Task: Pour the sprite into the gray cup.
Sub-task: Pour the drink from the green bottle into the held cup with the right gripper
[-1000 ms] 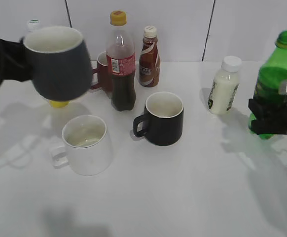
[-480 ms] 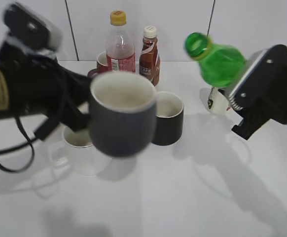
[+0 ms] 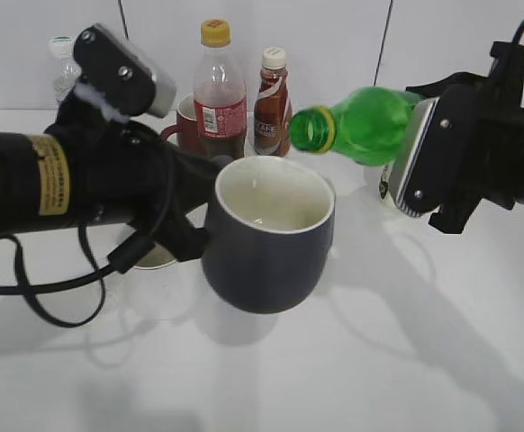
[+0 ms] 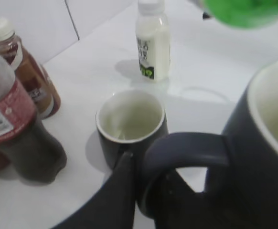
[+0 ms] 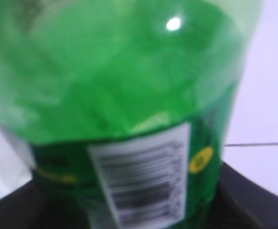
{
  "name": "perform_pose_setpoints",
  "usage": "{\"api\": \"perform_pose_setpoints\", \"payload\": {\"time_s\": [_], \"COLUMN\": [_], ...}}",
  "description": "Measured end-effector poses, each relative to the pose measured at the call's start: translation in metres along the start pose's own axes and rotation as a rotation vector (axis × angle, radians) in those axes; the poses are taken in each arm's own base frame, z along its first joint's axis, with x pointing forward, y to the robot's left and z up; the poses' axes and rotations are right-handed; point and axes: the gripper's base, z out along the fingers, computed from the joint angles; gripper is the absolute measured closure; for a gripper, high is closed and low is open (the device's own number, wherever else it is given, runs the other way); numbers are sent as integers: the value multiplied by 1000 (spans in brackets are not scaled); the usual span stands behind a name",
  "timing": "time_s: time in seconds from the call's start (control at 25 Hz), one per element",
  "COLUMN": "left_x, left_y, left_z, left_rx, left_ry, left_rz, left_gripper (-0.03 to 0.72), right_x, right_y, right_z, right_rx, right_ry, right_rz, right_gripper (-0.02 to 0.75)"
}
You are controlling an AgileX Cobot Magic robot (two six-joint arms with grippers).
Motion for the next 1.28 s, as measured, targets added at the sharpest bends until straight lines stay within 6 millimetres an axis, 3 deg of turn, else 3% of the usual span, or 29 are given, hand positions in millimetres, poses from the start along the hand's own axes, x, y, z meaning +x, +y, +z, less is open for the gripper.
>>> {"api": "perform_pose_setpoints", "payload": {"time_s": [0.48, 1.0, 1.28], "left_x": [0, -1, 0], "left_y": [-1, -1, -1], "left_z": [5, 5, 5], "left_rx": [14, 13, 11], "left_ry": [-6, -6, -2], "left_rz": [2, 2, 2], "left_gripper": [626, 626, 626], "right_x": [-3, -16, -17], "right_y": [-2, -27, -28], "right_z": [0, 7, 7], "right_rx": [22, 131, 129], "right_ry": [-31, -71, -79], "right_rz": [-192, -346, -300], "right_gripper": [310, 310, 311]}}
